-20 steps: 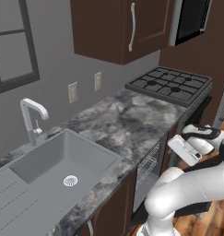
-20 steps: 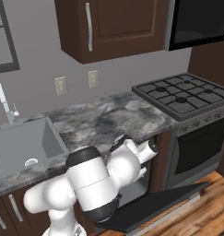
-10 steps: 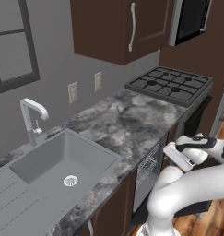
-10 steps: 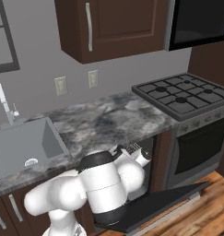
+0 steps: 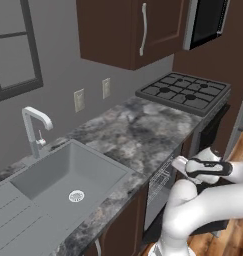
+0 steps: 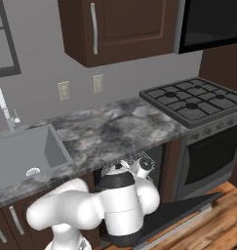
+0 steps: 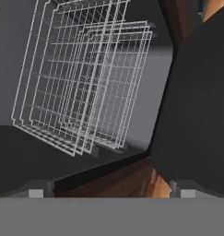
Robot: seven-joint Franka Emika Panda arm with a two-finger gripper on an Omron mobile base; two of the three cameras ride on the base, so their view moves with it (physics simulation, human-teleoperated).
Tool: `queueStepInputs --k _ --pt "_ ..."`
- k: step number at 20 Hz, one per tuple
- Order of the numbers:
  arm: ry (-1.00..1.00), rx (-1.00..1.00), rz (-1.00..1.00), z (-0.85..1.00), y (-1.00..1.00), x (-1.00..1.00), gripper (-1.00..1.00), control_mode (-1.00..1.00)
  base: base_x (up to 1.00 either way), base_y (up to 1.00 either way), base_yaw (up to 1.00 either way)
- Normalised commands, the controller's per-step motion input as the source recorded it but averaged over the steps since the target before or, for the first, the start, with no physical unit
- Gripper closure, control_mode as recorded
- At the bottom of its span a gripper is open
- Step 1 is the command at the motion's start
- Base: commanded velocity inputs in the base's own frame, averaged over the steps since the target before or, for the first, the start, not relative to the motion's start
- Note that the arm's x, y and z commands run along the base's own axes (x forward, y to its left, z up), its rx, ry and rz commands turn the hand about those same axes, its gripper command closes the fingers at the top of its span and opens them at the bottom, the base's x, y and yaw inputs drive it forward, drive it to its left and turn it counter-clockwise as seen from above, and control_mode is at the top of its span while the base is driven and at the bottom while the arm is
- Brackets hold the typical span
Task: Open the dishwasher door and pull out the top rack.
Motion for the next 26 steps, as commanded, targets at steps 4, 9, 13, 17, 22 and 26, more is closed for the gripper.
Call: queueStepInputs --k 4,9,13,17,22,26 --pt "-0.17 -0.17 0.0 -0.11 0.12 0.3 -1.0 -1.0 0.0 0.0 0.0" --pt "-0.04 0.01 -0.01 -0.09 0.01 0.04 -1.0 -1.0 0.0 0.0 0.0" --pt "0.0 0.02 -0.06 -0.05 0.01 0.06 -1.0 -1.0 0.0 0.0 0.0" --pt "-0.03 0.0 0.0 -0.02 0.0 0.1 -1.0 -1.0 0.0 0.0 0.0" --pt "0.0 0.0 0.0 -0.02 0.0 0.25 -1.0 -1.0 0.0 0.0 0.0" --pt "0.04 0.04 0.0 -0.24 -0.02 0.31 -1.0 -1.0 0.0 0.0 0.0"
